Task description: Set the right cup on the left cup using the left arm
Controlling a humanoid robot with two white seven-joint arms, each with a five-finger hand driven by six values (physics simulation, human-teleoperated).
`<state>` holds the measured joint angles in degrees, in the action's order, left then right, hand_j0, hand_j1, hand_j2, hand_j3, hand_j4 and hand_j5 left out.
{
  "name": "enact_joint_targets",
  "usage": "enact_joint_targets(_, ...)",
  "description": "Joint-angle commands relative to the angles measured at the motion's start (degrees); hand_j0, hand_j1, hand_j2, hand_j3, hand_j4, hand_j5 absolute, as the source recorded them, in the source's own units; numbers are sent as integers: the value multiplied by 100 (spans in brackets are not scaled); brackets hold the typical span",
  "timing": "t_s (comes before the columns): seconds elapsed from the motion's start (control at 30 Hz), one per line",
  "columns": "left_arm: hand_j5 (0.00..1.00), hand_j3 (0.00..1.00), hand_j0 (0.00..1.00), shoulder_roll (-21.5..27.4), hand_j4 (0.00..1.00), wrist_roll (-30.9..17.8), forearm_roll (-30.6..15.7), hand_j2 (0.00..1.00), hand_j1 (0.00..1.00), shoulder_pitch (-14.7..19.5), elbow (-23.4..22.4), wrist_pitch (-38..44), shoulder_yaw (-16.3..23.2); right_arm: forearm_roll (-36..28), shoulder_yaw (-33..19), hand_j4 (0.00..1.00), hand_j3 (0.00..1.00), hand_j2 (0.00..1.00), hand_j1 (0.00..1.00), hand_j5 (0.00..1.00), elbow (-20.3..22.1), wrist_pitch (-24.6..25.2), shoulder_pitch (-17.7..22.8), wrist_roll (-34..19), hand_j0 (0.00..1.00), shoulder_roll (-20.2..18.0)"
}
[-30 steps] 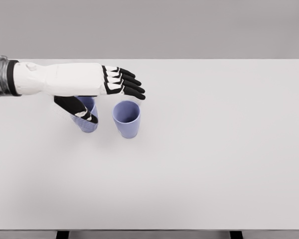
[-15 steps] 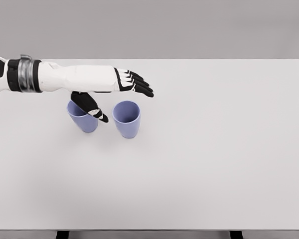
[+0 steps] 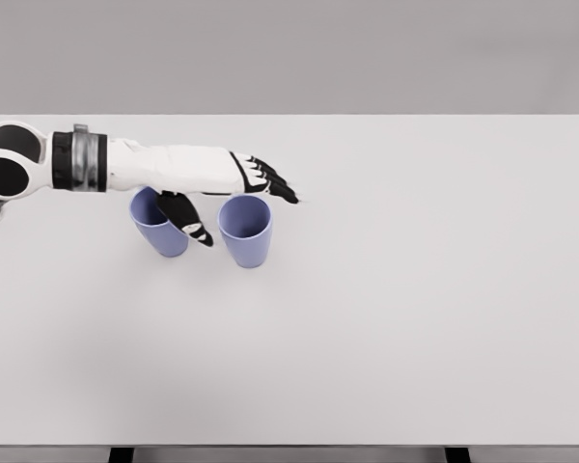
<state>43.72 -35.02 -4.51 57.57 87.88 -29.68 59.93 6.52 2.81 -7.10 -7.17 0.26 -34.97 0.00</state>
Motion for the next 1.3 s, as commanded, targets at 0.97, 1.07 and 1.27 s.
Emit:
enact_joint_targets(0.97, 100, 100, 100, -285, 100, 2, 205, 100, 100, -105, -508, 33, 63, 8, 0, 100, 100, 100, 100, 100, -2, -3, 0, -3, 100, 0)
enact_joint_targets(1.07, 100, 100, 100, -338, 100, 2, 205, 100, 100, -105, -693, 33, 63, 8, 0, 100, 100, 100, 100, 100, -2, -3, 0, -3, 100, 0)
enact_joint_targets(1.27, 100, 100, 100, -443, 100, 2, 267, 100, 100, -114, -728, 33, 71, 8, 0, 100, 100, 100, 100, 100, -2, -3, -9, -3, 100, 0)
